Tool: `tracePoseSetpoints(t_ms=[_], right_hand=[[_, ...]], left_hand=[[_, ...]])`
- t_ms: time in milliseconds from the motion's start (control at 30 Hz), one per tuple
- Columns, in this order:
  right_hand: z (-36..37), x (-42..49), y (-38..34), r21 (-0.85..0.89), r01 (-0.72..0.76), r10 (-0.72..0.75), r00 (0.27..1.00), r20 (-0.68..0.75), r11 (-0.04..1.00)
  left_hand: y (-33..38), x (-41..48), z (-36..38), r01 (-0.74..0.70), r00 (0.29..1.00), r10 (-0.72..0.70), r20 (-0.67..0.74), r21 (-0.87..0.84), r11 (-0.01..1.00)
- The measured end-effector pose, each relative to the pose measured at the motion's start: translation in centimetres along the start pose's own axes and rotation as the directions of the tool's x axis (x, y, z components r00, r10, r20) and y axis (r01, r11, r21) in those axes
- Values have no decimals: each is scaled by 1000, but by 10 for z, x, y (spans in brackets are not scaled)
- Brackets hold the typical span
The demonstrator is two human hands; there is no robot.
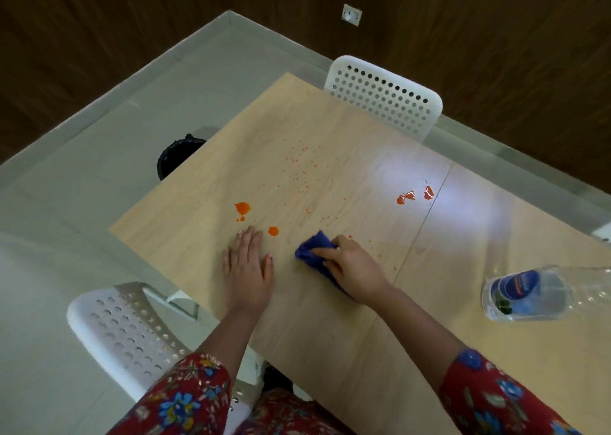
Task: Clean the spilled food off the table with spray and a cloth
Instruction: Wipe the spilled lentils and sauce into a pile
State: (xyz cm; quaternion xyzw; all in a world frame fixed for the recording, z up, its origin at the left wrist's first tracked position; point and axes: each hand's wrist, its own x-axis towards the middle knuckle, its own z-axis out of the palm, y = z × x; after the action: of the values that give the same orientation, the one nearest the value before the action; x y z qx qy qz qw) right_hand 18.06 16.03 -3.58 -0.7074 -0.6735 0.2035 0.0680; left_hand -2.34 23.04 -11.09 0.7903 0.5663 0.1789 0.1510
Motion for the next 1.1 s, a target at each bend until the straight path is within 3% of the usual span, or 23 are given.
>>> tracePoseSetpoints(t_ms=[100, 267, 367, 467, 633, 700, 867, 1100], right_hand=[[11, -29, 3, -58, 72, -62, 987, 151, 996], [1, 0, 15, -99, -85, 90, 995, 53, 992], [-17, 6, 23, -70, -68, 69, 998, 12, 995], [-30, -25, 35, -50, -3, 1, 999, -44, 999], [-12, -102, 71, -158, 202, -187, 977, 107, 966], [-3, -106, 78, -157, 200, -192, 979, 68, 967], [3, -49, 74, -181, 184, -206, 972, -110, 966], [-19, 64, 53, -210, 105, -130, 985, -109, 972]], left_hand=[[0, 0, 1, -105, 994, 104, 24, 42, 994], [3, 0, 2, -276, 955, 266, 131, 63, 959], [10, 5, 4, -363, 916, 344, 206, 61, 930], [26, 19, 10, -271, 951, 260, 167, 47, 961], [41, 27, 22, -148, 980, 128, 152, 126, 981], [40, 28, 21, -152, 979, 128, 158, 152, 977], [41, 26, 17, -120, 984, 95, 152, 169, 978], [42, 24, 16, -76, 986, 49, 161, 171, 982]])
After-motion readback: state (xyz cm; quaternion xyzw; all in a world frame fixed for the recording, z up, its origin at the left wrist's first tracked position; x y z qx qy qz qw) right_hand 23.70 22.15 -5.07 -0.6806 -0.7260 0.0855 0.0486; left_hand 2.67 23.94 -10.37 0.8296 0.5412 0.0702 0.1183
